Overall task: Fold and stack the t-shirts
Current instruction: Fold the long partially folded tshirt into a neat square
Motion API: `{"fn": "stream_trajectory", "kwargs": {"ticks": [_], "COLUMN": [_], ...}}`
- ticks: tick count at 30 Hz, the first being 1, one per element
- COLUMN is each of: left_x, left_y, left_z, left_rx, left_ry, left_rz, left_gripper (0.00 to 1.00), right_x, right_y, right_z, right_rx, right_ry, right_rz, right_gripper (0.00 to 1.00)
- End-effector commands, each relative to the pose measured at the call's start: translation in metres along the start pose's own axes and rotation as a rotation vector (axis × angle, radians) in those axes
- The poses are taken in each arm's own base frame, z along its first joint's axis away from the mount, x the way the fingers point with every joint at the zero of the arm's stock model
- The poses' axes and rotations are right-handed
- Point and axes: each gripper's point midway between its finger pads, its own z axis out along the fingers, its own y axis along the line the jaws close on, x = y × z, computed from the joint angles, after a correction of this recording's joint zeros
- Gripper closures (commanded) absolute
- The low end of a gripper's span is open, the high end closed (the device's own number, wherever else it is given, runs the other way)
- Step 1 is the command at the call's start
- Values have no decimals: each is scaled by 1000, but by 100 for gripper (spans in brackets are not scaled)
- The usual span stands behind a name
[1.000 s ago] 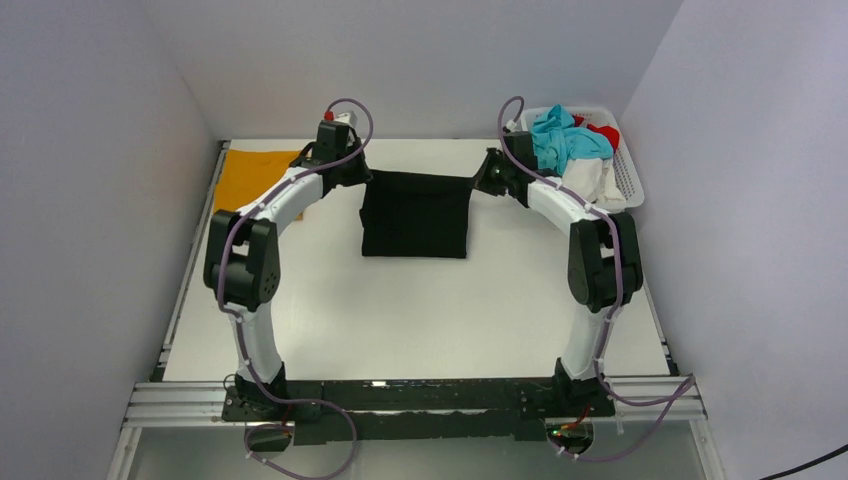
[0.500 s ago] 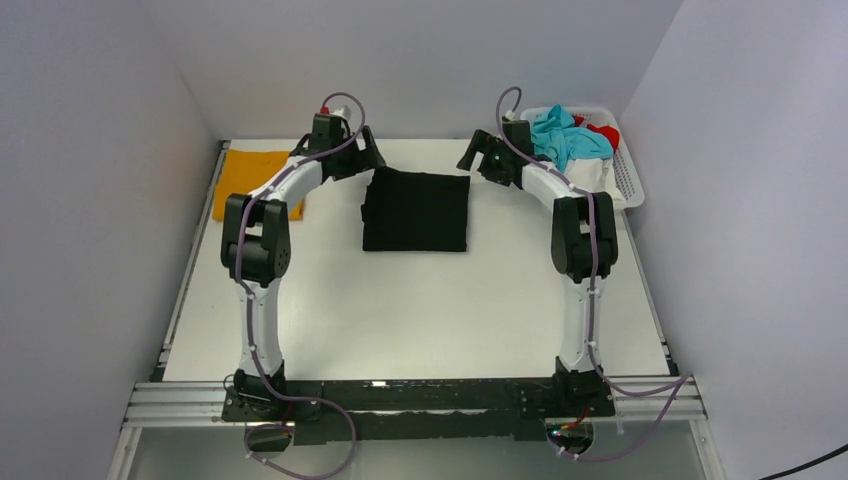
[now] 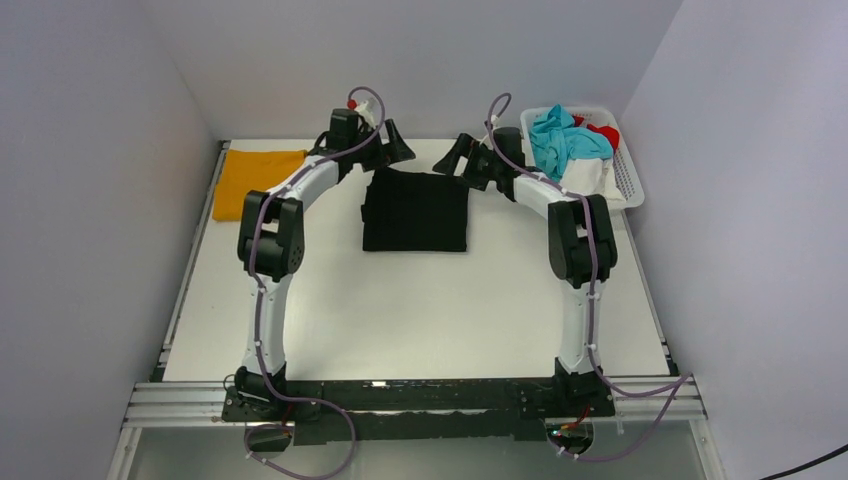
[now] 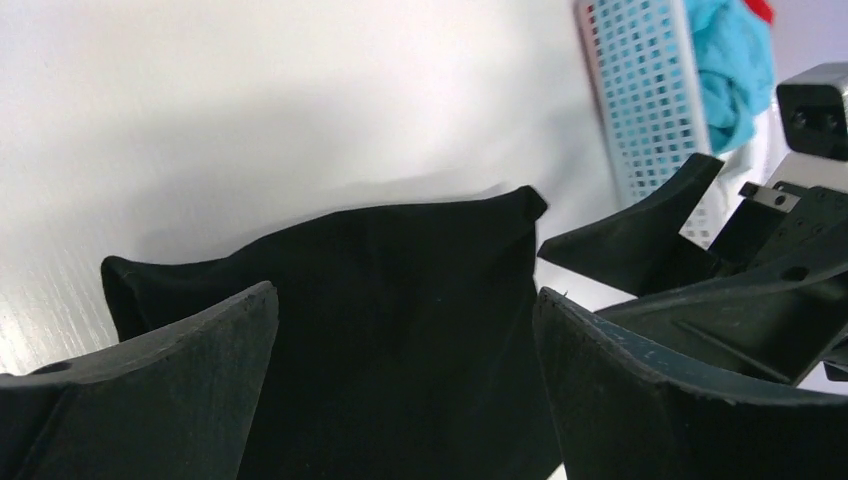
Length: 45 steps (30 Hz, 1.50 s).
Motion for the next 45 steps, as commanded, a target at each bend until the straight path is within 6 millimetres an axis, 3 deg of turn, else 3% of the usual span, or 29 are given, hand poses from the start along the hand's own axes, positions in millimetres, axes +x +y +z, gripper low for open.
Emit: {"fn": "stream_trajectory", "kwargs": {"ticks": [1, 6, 12, 15, 18, 22, 25, 28, 31, 34, 38, 45], "left_x": [19, 59, 92, 116, 145, 154, 134, 97, 68, 79, 119, 175], "left_y": [37, 78, 83, 76, 70, 57, 37, 22, 10, 10, 30, 34], "left_z": [18, 22, 13, -6, -37, -79, -98, -112, -134, -154, -171, -164], "left_rx": [-102, -179, -171, -163, -205, -238, -238, -281, -351, -382, -437, -425], "left_ry": [47, 144, 212, 254, 295, 249, 175, 111, 34, 4, 46, 157], "left_rz": [-30, -111, -165, -186, -178, -149, -82, -13, 19, 20, -14, -39], "left_gripper": [1, 1, 1, 1, 1, 1, 0, 1, 1, 1, 1, 1], "right_x": [-14, 21, 54, 83, 107, 134, 123, 84, 50, 39, 53, 79], "right_y": [-9, -48, -59, -56, -51, -29, -5, 13, 36, 37, 4, -36], "right_z": [26, 45, 37, 19, -2, -28, -38, -44, -62, -89, -131, -181], "right_rx": [-58, 12, 25, 37, 35, 28, 7, 26, 36, 90, 227, 380], "right_ry": [-37, 56, 116, 154, 177, 218, 175, 112, 6, -86, -162, -198], "right_rz": [75, 139, 168, 171, 178, 149, 78, 2, -59, -88, -65, -135], "right_gripper": [0, 0, 0, 0, 0, 0, 0, 0, 0, 0, 0, 0]}}
